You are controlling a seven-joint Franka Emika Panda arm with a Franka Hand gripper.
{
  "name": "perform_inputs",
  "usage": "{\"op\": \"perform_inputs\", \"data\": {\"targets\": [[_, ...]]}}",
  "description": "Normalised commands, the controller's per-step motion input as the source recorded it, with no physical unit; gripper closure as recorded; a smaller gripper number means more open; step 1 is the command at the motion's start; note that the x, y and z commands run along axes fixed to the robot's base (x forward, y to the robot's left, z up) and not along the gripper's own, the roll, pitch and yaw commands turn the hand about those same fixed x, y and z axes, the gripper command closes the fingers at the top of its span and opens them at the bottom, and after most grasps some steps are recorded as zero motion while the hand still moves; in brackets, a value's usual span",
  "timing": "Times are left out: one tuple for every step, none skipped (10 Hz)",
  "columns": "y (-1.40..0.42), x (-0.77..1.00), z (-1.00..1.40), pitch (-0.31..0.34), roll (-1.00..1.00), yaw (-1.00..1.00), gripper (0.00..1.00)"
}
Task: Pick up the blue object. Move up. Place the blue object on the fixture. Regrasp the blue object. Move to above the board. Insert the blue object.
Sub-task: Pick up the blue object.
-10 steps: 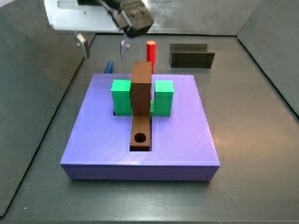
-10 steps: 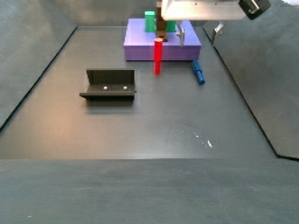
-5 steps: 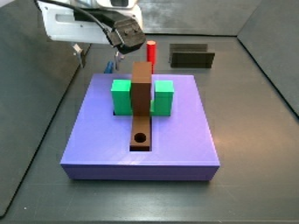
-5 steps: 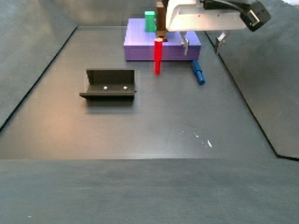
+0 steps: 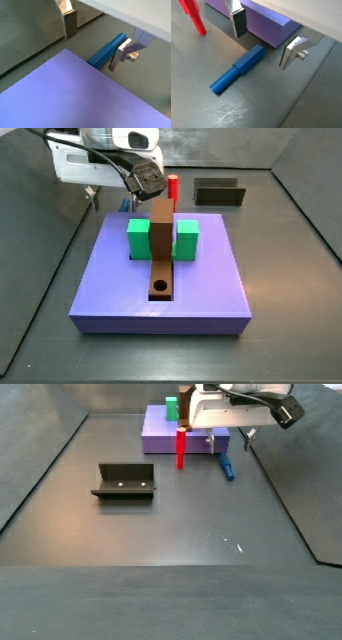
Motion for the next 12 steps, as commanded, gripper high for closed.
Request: {"op": "perform_inputs", "data": {"targets": [[-0.04,0.09,-0.38,-0.109,0.01,0.0,0.0],[-0.03,0.11,-0.3,-0.197,0.0,0.0,0.0],[0.0,0.05,-0.34,-0.274,0.0,0.0,0.0],[0.0,0.08,-0.37,-0.291,0.01,0.0,0.0],[0.0,0.09,-0.38,-0.303,0.04,0.0,0.0],[0.0,0.05,-0.25,-0.243,0.16,0.0,0.0],[0.0,0.21,0.0,-0.181,0.24,0.0,0.0],[0.0,0.01,0.0,-0.166,0.22,-0.04,0.0],[0.02,0.05,0.0,-0.036,0.25,-0.08,0.0],[0.0,0.0,-0.01,-0.014,0.23,-0.1,0.0],[0.07,0.0,-0.16,-0.021,0.28,-0.07,0.0],[0.11,0.0,-0.21,-0.031,0.33,-0.05,0.0]]}}
